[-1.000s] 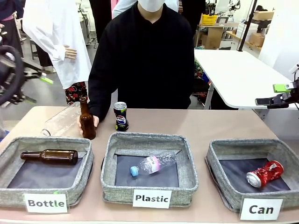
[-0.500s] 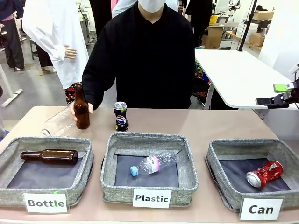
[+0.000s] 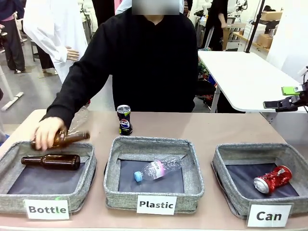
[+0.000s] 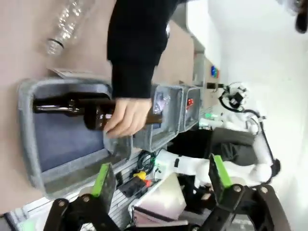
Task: Sort the can waste into the basket.
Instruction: Pick up the can waste from the table and place it in the right Fabric basket.
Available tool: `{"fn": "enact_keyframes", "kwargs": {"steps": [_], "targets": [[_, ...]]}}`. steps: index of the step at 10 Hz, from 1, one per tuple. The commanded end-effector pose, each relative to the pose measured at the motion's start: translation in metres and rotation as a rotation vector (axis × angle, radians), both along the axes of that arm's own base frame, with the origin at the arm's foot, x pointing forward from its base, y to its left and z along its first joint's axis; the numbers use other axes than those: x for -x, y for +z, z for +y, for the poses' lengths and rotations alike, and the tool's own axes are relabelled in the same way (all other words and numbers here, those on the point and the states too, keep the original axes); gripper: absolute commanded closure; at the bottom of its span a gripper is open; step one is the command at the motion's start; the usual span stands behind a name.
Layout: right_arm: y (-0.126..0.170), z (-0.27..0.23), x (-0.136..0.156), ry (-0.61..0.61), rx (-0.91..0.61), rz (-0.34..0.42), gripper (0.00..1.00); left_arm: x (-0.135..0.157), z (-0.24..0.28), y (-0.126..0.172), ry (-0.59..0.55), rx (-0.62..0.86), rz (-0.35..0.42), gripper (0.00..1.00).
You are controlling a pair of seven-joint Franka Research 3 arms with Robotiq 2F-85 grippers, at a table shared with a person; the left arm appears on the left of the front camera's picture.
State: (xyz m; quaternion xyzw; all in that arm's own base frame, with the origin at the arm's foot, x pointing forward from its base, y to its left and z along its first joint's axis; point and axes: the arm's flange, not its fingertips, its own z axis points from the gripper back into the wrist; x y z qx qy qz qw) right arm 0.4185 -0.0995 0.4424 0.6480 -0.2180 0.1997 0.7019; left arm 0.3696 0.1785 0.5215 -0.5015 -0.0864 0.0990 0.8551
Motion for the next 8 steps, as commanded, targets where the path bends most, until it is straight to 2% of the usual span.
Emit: {"fn": "enact_keyframes", "kwargs": {"steps": [1,2,3,4,6,8], "targets": [[0.003,0.001,0.0,-0.006,-0.024,-0.01,0.0,0.013,0.077,0.057,0.005,-0.042,0.08,0.0],[0.003,0.001,0.0,-0.006,-0.024,-0.01,0.0,0.041,0.107,0.076,-0.004,0.003,0.059,0.0],[0.003,0.001,0.0,-0.006,-0.024,-0.01,0.0,0.067,0.125,0.088,0.048,0.028,0.018,0.0],[0.003,0.001,0.0,-0.006,-0.024,-0.01,0.0,0.089,0.131,0.093,0.057,0.041,-0.025,0.0],[0.003,0.001,0.0,-0.006,-0.024,-0.01,0.0,0.105,0.134,0.08,0.134,0.034,-0.012,0.0],[0.003,0.001,0.0,-0.006,-0.024,-0.01,0.0,0.107,0.136,0.07,0.132,0.043,-0.011,0.0]]}}
